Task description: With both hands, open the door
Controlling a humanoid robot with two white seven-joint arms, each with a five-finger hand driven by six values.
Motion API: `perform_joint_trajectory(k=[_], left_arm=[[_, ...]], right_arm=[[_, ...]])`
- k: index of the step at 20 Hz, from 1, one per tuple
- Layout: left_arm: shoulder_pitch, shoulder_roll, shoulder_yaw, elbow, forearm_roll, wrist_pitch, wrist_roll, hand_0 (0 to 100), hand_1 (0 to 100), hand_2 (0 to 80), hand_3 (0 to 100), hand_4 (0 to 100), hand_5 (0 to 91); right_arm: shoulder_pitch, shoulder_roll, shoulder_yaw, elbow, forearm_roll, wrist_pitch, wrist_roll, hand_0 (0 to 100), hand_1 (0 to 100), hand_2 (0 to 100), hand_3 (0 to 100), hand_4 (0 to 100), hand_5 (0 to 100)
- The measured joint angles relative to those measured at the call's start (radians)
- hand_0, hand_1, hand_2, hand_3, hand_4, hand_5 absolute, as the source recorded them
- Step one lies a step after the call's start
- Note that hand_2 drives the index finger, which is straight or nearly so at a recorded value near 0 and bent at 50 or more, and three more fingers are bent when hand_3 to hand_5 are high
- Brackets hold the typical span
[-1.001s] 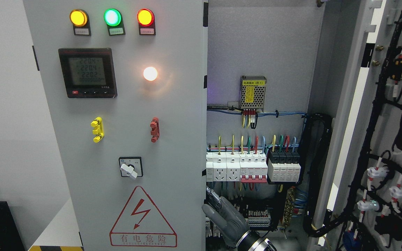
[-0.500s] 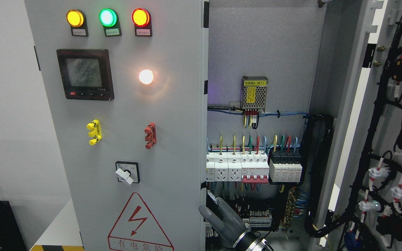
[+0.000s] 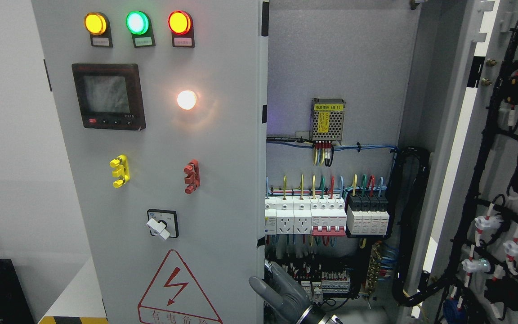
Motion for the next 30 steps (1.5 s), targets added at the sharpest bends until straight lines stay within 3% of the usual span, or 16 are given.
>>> perform_joint_trajectory(k=[30], left_arm=[[0.000,0.000,0.000,0.000,0.000,0.000,0.000,12,39,0.0,0,0,0.0]], right_arm=[[0.148,-0.018,0.154,-0.252,-0.124,0.005,0.002,12,39,0,0,0,0]])
